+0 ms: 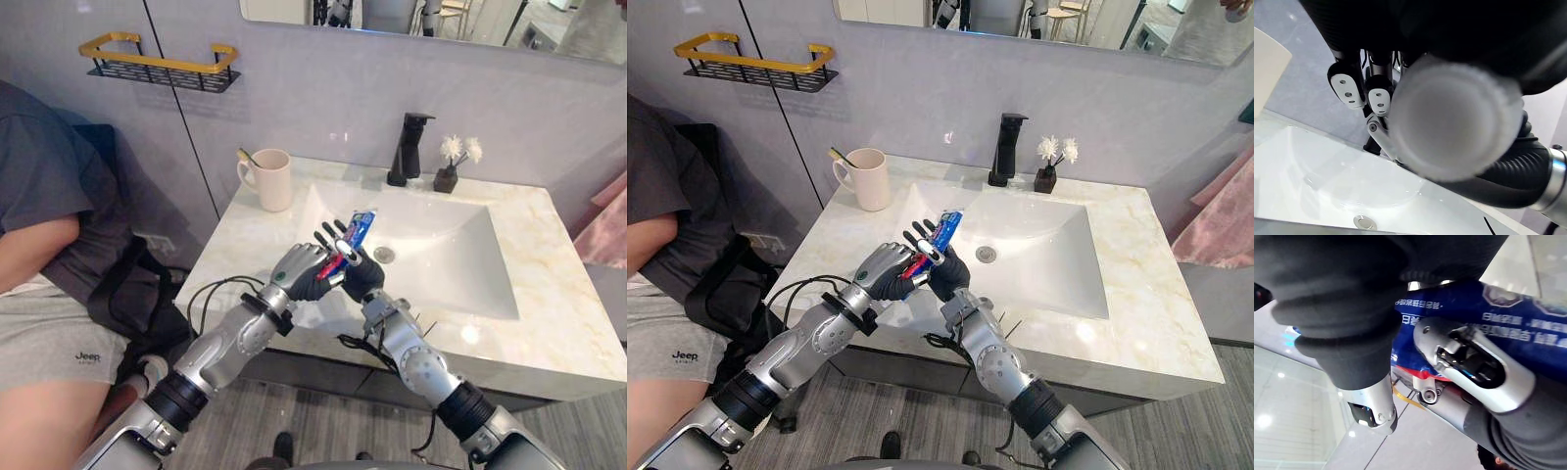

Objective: Organize washtable

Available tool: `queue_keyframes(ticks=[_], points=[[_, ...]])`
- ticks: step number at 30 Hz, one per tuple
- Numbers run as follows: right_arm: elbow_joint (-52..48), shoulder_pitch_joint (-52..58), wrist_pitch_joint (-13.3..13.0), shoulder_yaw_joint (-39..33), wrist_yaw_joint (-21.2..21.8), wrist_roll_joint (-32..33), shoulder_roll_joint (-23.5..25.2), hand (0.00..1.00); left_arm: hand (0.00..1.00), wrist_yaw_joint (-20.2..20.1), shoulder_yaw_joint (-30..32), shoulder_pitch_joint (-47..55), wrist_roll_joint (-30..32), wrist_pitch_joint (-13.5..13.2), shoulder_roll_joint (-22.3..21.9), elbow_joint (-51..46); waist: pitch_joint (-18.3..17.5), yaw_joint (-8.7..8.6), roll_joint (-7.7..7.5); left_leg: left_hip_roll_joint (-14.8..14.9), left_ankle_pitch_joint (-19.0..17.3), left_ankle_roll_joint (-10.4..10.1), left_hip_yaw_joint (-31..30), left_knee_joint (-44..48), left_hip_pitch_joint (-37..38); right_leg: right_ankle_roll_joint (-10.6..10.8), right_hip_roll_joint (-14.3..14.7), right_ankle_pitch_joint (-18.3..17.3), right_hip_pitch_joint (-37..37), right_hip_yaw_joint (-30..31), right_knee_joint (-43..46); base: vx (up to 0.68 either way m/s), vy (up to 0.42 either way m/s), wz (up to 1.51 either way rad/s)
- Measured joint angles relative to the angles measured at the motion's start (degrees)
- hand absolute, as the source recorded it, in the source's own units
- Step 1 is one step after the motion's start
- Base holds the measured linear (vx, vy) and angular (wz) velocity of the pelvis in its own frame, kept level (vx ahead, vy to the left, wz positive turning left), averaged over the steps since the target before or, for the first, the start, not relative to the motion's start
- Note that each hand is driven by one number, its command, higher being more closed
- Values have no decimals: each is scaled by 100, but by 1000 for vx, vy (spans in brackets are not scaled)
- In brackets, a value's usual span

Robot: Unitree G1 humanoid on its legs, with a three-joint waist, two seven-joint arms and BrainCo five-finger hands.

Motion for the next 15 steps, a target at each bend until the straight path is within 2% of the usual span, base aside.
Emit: queue_keyframes(ticks=[6,13,14,15], points=[[0,45,-12,-92,1,-9,56,100,100,6,2,88,1,-87,-156,-2,-1,-2,8,-2,-2,-15,-9,-3,5,5,-5,-3,0,-23,24,-26,-5,2],[0,240,-41,-232,13,-257,302,100,100,-3,207,418,-10,-108,-427,-15,-50,-3,120,-9,6,-6,-4,-3,17,10,-6,-7,-2,-22,40,0,0,0],[0,241,-41,-264,26,-285,336,100,0,-3,254,450,-11,-110,-479,-16,-52,-3,130,-10,6,-6,-4,-3,23,9,-5,-18,-7,-22,60,0,0,0],[0,243,-41,-305,54,-323,376,100,0,-2,307,485,-16,-111,-531,-24,-52,-2,133,-10,6,-6,-5,-3,33,10,-4,-34,-9,-22,85,0,0,0]])
